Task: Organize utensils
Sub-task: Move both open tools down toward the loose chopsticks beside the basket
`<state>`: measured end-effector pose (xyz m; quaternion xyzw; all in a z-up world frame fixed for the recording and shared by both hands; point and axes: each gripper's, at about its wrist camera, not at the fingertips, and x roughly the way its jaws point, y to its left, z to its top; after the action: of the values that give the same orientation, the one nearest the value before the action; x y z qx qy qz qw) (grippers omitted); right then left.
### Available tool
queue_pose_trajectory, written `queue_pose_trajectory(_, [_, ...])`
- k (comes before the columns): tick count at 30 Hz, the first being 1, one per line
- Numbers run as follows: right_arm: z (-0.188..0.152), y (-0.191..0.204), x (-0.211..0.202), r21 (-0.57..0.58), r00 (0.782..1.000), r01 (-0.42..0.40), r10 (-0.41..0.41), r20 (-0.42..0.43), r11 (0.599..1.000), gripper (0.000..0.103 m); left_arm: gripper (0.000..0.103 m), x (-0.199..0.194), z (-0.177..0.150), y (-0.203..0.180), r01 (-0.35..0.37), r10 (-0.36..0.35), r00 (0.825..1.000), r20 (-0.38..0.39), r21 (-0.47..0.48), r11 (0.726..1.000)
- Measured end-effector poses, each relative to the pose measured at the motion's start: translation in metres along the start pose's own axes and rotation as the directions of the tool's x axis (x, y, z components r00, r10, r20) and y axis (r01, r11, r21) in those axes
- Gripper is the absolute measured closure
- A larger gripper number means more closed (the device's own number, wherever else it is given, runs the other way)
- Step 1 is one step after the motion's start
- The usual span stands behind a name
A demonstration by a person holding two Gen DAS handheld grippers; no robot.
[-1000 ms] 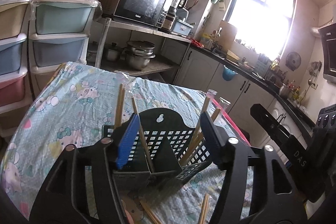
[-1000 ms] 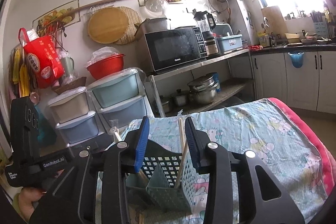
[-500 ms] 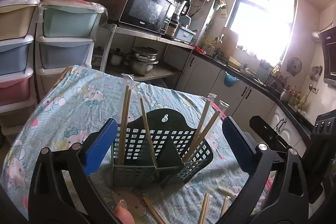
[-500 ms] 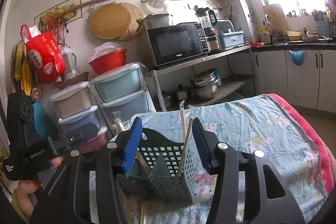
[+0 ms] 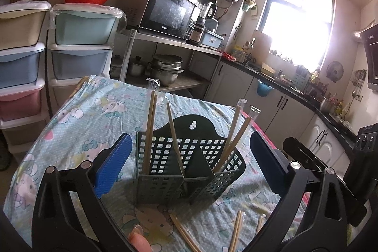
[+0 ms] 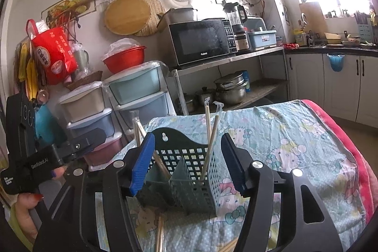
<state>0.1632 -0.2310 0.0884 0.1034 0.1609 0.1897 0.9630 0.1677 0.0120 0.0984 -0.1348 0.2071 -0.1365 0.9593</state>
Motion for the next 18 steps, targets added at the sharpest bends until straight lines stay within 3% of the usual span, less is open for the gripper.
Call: queue_pose_trajectory(18, [-0.022,0.003,-0.006,-0.023,0.997,0.012,-0.014,-0.077,1.0,0.047,0.011,-0.01,-0.016,0.005,-0.013,0.013,1.0,-0.021,-0.012,1.0])
